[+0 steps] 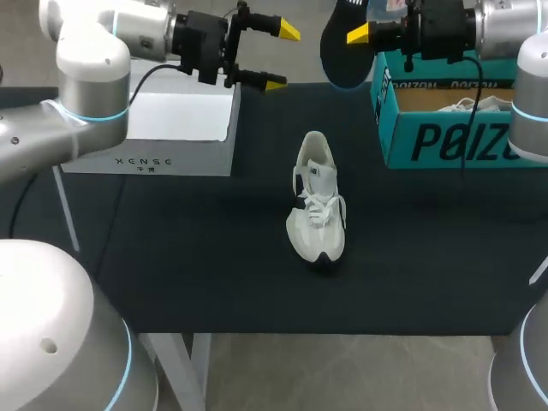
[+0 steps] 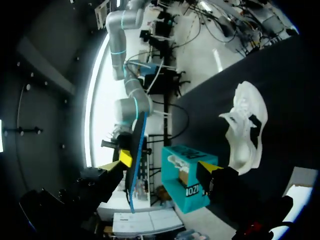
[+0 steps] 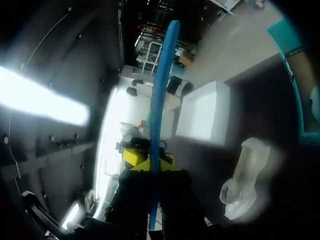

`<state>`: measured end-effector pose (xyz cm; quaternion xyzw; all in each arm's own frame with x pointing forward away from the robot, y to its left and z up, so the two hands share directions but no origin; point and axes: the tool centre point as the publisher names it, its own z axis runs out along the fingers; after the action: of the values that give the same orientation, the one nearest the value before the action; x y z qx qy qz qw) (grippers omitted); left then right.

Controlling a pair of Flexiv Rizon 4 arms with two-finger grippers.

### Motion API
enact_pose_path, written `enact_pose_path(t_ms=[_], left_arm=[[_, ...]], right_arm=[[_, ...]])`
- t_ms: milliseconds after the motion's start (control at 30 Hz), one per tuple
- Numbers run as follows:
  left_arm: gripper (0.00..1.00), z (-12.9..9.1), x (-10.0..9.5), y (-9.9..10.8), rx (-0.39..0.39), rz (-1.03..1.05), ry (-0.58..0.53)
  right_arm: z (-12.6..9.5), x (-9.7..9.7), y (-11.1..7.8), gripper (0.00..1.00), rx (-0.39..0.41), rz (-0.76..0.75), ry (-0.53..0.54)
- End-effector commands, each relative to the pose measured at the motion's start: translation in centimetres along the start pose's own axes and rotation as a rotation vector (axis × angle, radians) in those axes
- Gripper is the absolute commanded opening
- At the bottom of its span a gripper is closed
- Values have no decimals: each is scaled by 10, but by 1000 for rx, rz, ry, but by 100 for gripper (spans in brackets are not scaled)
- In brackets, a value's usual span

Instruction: Take the shoe out of the shoebox, open the shoe tongue, remove and reinsert the insole, then place the shoe into the shoebox

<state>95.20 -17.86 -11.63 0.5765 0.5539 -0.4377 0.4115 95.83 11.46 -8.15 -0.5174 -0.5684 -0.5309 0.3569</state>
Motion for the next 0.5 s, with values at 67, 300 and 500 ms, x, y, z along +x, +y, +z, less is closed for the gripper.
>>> enact_pose_path(t_ms=[67, 300, 500], left_arm=[[100, -56, 37, -27, -34, 98, 252], [100, -79, 63, -45, -68, 66, 279], [100, -104, 72, -60, -63, 14, 312]], right_arm=[[0, 0, -1, 0, -17, -2, -4], [-1, 1, -2, 0, -27, -7, -6], [-1, 2, -2, 0, -34, -23, -11]])
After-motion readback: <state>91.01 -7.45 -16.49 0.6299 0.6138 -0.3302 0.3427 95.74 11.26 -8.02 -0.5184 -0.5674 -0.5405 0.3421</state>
